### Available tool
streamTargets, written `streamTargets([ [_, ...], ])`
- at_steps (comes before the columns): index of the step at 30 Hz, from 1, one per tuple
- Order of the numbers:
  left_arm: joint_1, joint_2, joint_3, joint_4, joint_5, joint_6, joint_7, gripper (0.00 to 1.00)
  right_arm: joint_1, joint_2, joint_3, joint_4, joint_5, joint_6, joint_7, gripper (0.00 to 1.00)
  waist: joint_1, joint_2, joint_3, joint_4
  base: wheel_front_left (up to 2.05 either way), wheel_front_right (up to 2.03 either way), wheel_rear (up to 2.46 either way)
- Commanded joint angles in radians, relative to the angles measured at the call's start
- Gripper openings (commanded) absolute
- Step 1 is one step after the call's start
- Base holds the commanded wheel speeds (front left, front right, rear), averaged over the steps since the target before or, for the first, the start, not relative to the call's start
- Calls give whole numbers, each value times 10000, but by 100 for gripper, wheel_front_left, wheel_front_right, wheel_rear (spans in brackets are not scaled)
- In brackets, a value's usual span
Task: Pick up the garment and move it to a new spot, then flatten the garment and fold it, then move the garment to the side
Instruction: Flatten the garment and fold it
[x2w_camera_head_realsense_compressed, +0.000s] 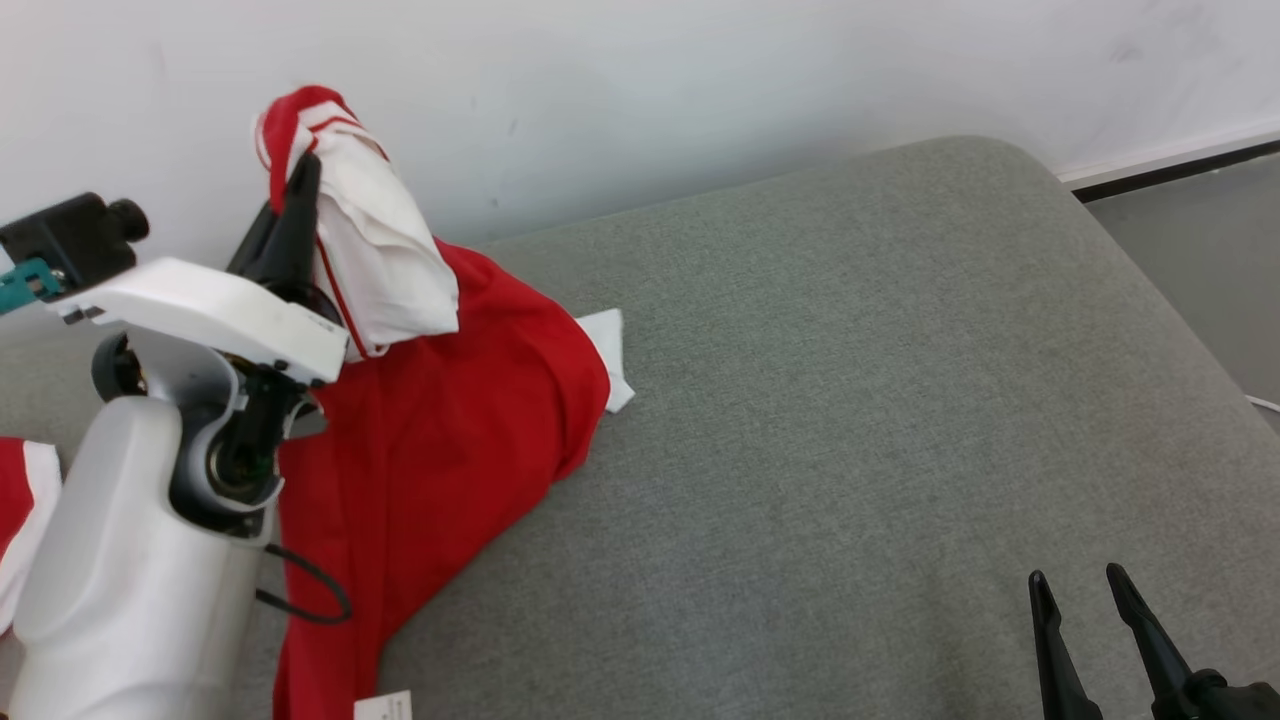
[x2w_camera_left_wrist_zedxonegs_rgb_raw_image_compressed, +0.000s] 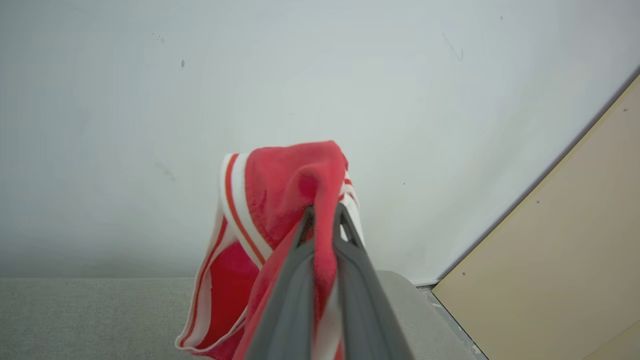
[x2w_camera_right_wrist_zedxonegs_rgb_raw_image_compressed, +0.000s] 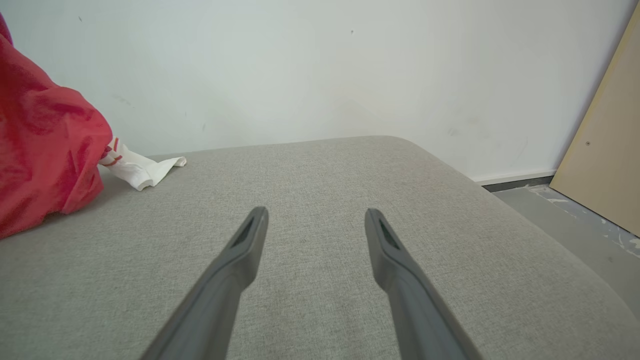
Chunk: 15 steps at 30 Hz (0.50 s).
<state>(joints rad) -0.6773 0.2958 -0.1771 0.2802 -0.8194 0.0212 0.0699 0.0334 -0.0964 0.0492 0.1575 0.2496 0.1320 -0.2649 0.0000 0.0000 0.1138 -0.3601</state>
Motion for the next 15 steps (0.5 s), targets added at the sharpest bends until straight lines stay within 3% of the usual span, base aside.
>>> streamTargets([
  [1,-136,96,38,-111,-80,-58,-48,0,91,-79,-13,16,24,-25,10,100,0,0,-25,27,0,0,0],
  [6,-42,-29,-142,-590,-288,-320,155,0,52,-184,60,34,34,-25,11,100,0,0,-99,64,0,0,0],
  [15,762,-1109,-1699,-1515,-392,-710,829,0,34,-165,226,82,115,-27,11,100,0,0,-62,-151,0,0,0],
])
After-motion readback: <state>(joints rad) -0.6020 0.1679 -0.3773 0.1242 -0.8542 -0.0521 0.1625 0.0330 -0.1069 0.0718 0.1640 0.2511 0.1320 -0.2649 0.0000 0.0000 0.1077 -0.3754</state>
